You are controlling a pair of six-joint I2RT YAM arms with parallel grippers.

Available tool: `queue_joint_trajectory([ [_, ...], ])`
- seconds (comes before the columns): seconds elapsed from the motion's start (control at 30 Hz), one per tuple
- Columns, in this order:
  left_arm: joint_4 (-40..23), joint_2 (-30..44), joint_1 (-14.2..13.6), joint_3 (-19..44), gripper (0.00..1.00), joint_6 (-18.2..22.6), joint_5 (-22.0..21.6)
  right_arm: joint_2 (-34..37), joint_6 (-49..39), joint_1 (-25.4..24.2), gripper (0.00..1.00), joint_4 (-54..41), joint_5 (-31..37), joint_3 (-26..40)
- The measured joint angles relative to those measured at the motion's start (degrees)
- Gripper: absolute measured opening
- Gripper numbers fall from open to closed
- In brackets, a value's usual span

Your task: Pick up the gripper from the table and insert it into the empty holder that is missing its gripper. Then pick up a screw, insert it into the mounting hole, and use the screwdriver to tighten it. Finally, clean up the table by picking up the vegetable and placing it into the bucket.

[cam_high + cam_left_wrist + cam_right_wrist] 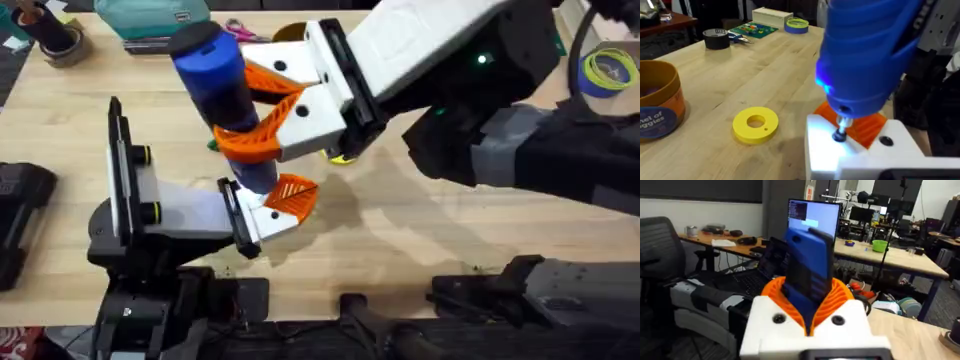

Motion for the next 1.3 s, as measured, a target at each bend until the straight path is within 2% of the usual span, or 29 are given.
queue_joint_trajectory([
  [0.63,0.0,-0.01,0.0,0.0,0.012,-0.01,0.01,0.0,-0.37,-0.11,0.022,-0.86,-1.23,0.0],
  [0.97,-0.05,0.0,-0.22,0.0,0.012,-0.21,0.41,0.0,-0.2,-0.15,0.022,-0.13,-5.4,0.13],
  [1.0,-0.11,0.08,-0.22,0.0,0.012,-0.64,0.43,-0.54,-1.61,-0.15,0.022,-6.38,-3.4,0.74],
  [1.07,-0.1,0.42,-0.22,-0.02,0.012,-0.87,0.41,-1.14,-2.41,-0.15,0.022,-9.83,-1.33,1.01],
  [1.3,-0.09,0.48,-0.22,-0.02,0.012,-1.28,0.37,-1.22,-3.17,-0.15,0.022,-10.8,1.02,0.98],
])
